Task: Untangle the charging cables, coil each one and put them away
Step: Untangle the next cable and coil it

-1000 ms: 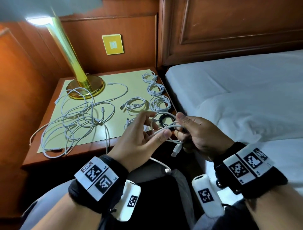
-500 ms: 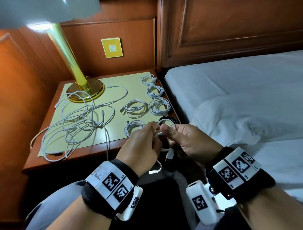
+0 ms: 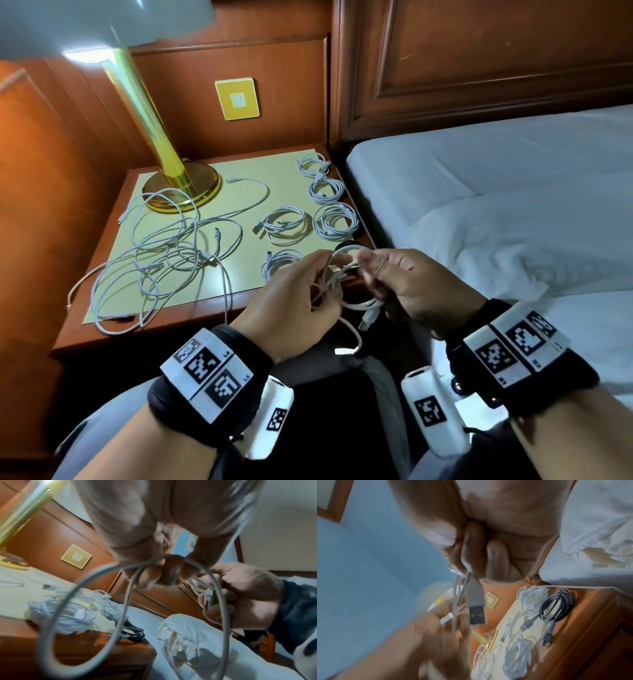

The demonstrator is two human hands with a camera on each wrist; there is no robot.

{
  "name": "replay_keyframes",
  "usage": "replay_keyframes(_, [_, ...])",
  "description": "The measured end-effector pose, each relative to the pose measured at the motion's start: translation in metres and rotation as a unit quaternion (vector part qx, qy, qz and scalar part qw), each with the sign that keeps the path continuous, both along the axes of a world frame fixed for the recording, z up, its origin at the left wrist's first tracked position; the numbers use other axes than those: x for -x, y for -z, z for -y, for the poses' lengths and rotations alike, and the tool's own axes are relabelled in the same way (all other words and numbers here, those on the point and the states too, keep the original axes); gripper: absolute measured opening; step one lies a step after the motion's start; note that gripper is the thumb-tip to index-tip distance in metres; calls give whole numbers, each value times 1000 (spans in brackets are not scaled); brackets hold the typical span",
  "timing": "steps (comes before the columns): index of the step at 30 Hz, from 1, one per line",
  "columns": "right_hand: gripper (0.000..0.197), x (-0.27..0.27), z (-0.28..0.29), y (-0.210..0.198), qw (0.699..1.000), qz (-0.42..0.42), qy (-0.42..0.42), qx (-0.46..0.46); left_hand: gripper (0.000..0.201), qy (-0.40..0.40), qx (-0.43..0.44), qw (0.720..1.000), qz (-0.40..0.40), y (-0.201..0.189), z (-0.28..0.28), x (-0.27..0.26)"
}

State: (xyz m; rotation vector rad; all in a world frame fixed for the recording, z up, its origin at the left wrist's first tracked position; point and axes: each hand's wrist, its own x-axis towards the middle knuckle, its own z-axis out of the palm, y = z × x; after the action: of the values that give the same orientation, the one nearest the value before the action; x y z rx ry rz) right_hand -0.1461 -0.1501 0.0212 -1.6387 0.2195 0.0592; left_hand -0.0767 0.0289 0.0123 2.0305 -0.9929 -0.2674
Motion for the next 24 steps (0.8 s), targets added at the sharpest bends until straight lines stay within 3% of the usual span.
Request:
replay_keyframes(4, [41,0,25,-10,982,-15,133,-136,52,56,-124,990,-44,-3,-8,0])
replay_keyframes(7, [42,4,41,-18,965,-13,186,-186,61,71,-125,985,-95,-2,-13,3])
replay_keyframes(13, [44,8,45,-26,937,24,252,-240,38,122,-203,965,-115,5,-21,3])
replay_keyframes(16, [43,8,46,-28,937,26,256,-237,31,135,-245,953,-117,16,-25,5])
replay_keyframes(20, [41,4,31,-20,968,-22,169,-184,25,115,-217,959,-143,8,-24,6])
replay_keyframes(24, [39,1,18,-15,978,-28,140,-152,38,109,-64,947,-296,-4,-19,11])
